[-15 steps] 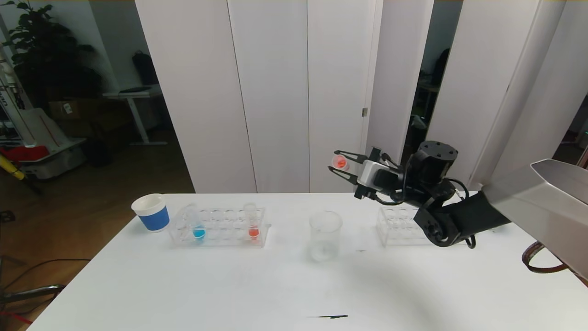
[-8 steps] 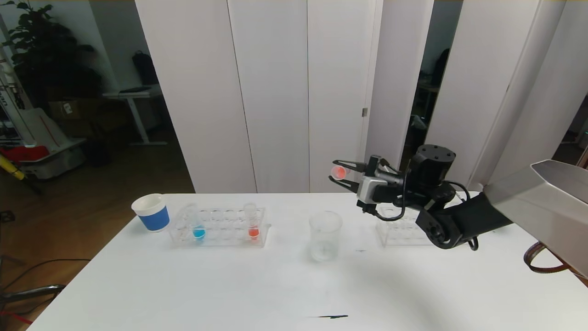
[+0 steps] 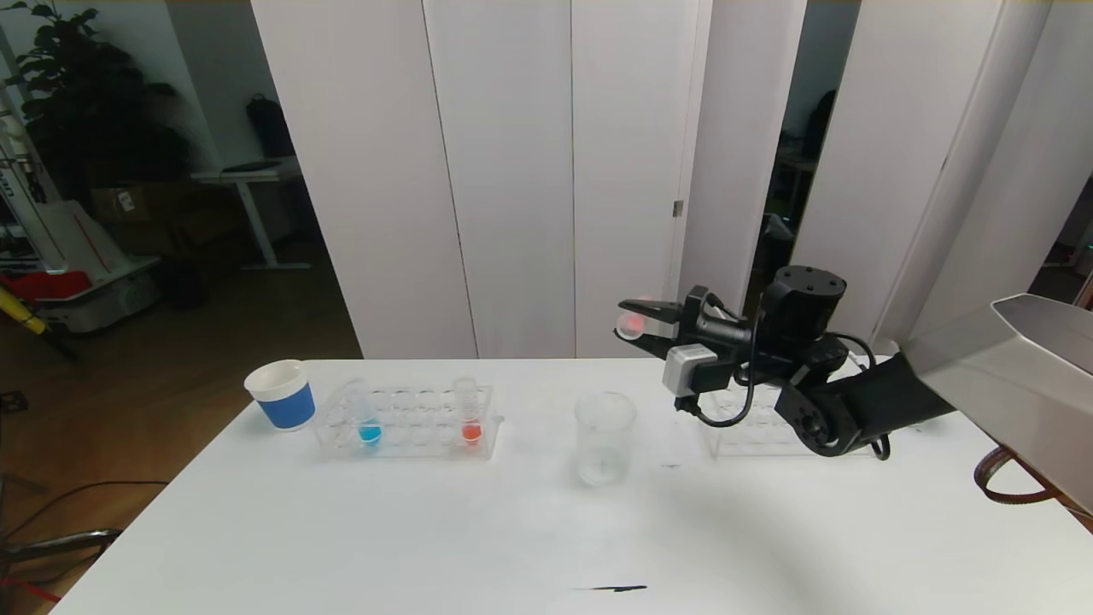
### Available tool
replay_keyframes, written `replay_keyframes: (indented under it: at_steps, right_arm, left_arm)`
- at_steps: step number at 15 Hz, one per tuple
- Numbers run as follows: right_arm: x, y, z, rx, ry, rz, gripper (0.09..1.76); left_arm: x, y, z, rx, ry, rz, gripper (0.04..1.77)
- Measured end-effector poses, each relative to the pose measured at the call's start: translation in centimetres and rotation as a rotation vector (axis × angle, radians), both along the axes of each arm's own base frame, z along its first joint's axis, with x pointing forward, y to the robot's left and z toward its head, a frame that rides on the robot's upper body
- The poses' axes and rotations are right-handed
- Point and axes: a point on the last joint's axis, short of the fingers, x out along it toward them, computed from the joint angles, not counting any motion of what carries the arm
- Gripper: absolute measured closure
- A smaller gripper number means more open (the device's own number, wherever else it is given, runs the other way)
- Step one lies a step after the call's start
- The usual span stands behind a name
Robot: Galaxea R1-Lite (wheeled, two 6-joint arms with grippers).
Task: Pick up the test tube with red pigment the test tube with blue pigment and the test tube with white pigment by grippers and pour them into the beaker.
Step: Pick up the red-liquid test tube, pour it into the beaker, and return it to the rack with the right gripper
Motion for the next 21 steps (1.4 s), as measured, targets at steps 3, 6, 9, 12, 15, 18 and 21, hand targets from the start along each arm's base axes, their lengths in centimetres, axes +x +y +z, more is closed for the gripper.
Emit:
replay_keyframes:
  at_steps: [3,6,9,12,15,18,21]
  right_arm:
    - [0.2,0.1,-0.1,-0.014,-0.028,-0.016,1.27]
    - [0.5,0.5,-0.1,-0.022,-0.052,-0.016,1.27]
    - [0.6,0.7,-0.3,-0.044,-0.075,-0.011,1.27]
    - [0.6,0.7,-0.5,-0.067,-0.113,-0.01,1.27]
    - [0.8,0.5,-0.7,-0.09,-0.156,-0.014,1.27]
    - [1.0,0.5,-0.7,-0.099,-0.177,-0.019,1.27]
    - [1.2,0.7,-0.7,-0.098,-0.183,-0.017,1.27]
  left_arm:
    - [0.0,0.0,0.0,0.0,0.0,0.0,0.07]
    - [0.0,0.0,0.0,0.0,0.0,0.0,0.07]
    - [0.0,0.0,0.0,0.0,0.0,0.0,0.07]
    - [0.0,0.0,0.0,0.0,0.0,0.0,0.07]
    - [0.0,0.0,0.0,0.0,0.0,0.0,0.07]
    - [0.0,0.0,0.0,0.0,0.0,0.0,0.07]
    - [0.0,0.0,0.0,0.0,0.0,0.0,0.07]
